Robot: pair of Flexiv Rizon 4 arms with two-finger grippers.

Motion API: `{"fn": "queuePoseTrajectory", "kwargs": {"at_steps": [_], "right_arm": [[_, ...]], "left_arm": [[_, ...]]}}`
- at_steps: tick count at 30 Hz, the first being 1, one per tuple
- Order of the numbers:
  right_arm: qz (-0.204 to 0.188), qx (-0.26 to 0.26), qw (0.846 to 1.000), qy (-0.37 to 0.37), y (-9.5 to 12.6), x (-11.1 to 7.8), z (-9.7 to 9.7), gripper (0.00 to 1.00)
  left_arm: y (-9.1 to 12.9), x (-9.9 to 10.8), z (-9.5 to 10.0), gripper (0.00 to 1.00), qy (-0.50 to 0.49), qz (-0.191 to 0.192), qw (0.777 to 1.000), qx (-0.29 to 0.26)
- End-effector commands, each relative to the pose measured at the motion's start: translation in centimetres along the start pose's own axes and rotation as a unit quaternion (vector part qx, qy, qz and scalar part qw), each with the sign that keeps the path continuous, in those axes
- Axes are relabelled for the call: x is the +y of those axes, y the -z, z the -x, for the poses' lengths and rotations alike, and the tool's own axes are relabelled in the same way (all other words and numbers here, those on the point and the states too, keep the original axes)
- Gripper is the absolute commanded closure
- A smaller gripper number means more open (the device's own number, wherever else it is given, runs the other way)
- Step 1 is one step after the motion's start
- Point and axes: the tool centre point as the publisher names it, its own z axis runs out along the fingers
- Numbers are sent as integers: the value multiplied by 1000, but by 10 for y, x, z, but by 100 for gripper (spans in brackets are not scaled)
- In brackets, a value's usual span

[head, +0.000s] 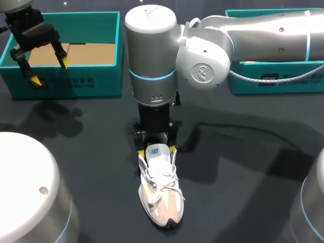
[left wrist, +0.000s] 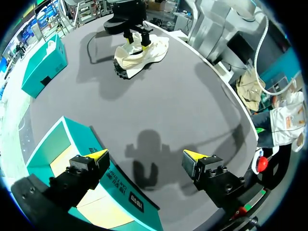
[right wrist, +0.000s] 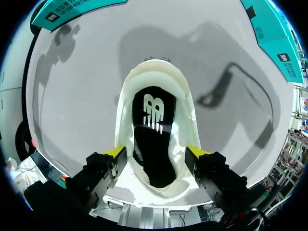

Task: Take the shoe out of the shoebox, open the shoe tongue, remove and reinsert the insole, then place the shoe into the shoebox

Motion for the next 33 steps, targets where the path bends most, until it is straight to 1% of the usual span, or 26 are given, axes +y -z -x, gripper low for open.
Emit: {"fn": "queuePoseTrajectory", "kwargs": {"at_steps": [1, 5, 8, 14, 17, 19, 20, 23, 28, 33], "right_arm": [[0, 0, 1000, -1, -2, -1, -1, 16], [3, -3, 1000, -5, 1, -4, -1, 17], [7, -4, 1000, -8, 2, -6, 0, 20], [16, -6, 1000, -16, 4, -12, -1, 22], [18, -9, 1000, -16, 5, -12, -1, 19], [19, -10, 1000, -15, 5, -11, -1, 15], [19, -9, 1000, -15, 4, -10, -1, 15], [16, -8, 1000, -13, 3, -9, -1, 8], [16, -8, 1000, -13, 4, -10, -1, 7], [19, -11, 1000, -19, 6, -14, 0, 9]], "left_arm": [[0, 0, -1, 0, 0, 1, 1000, 0], [0, 0, -1, 0, 0, 1, 1000, 0], [0, 0, -1, 0, 0, 1, 1000, 0], [0, 0, -1, 0, 0, 1, 1000, 0], [0, 0, -1, 0, 0, 1, 1000, 0], [0, 0, -1, 0, 0, 1, 1000, 0], [0, 0, -1, 0, 0, 1, 1000, 0], [0, 0, -1, 0, 0, 1, 1000, 0], [0, 0, -1, 0, 0, 1, 1000, 0], [0, 0, -1, 0, 0, 1, 1000, 0]]}}
